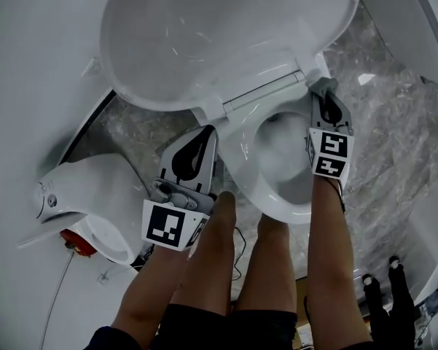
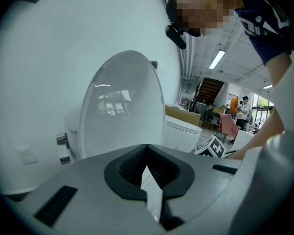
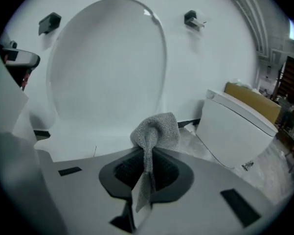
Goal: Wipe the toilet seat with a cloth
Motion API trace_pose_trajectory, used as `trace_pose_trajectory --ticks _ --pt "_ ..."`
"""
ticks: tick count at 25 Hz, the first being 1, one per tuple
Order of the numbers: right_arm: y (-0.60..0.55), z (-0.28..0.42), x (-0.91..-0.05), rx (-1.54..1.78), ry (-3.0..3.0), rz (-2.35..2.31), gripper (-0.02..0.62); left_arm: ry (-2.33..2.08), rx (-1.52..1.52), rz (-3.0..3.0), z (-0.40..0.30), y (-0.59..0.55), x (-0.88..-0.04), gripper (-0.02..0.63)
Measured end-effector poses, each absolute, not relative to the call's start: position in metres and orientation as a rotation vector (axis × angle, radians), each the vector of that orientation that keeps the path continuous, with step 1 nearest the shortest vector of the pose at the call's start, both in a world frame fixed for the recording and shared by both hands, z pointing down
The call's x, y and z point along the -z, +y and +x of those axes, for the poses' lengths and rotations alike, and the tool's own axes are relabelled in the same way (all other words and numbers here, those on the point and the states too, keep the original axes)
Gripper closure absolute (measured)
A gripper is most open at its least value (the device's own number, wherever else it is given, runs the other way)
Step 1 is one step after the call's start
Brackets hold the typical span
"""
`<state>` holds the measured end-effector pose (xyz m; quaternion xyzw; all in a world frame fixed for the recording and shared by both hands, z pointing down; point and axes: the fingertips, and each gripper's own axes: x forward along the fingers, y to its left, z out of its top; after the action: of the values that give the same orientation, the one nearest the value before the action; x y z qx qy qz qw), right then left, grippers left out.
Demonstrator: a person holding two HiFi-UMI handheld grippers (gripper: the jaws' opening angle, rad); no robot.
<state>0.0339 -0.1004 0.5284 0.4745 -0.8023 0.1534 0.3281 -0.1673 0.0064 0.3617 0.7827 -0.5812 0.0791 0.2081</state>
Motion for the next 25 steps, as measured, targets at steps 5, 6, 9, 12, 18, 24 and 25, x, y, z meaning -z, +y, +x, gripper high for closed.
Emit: trace_pose_trajectory --ticks 5,6,9,12,18,24,25 --pt "-0.070 -0.006 -0.535 -0.439 -2.196 1.115 0.543 -1.623 -0.241 2.188 -0.173 0.008 -0.362 0.594" --pt "-0.057 -0.028 -0.536 -0.436 -2.241 1.020 0.543 -1.628 -0.237 2.187 -0.174 0.008 -0.361 0.594" --pt "-0.008 -0.082 -0.544 -0.486 -2.341 0.726 0.543 -1.630 -0.235 2.196 -0.176 0.007 -0.361 0.594" --pt "0.059 -0.112 -0.554 -0.524 -2.377 0.359 0.543 -1.639 -0.238 2.191 -0.178 0.007 -0.362 0.594" --pt "0.177 -0.115 -0.534 -0.556 -2.353 -0.356 0.543 -1.640 -0.233 2.180 -0.173 0.010 -0.361 0.594" --pt "0.081 -0.095 -0.573 -0.579 -2.273 0.264 0.543 -1.642 -0.232 2.185 -0.169 0.011 -0.358 0.594" --pt "0.055 -0.081 -0.583 -0.614 -2.226 0.423 0.545 -1.646 -0.228 2.181 -0.169 0.011 -0.358 0.594"
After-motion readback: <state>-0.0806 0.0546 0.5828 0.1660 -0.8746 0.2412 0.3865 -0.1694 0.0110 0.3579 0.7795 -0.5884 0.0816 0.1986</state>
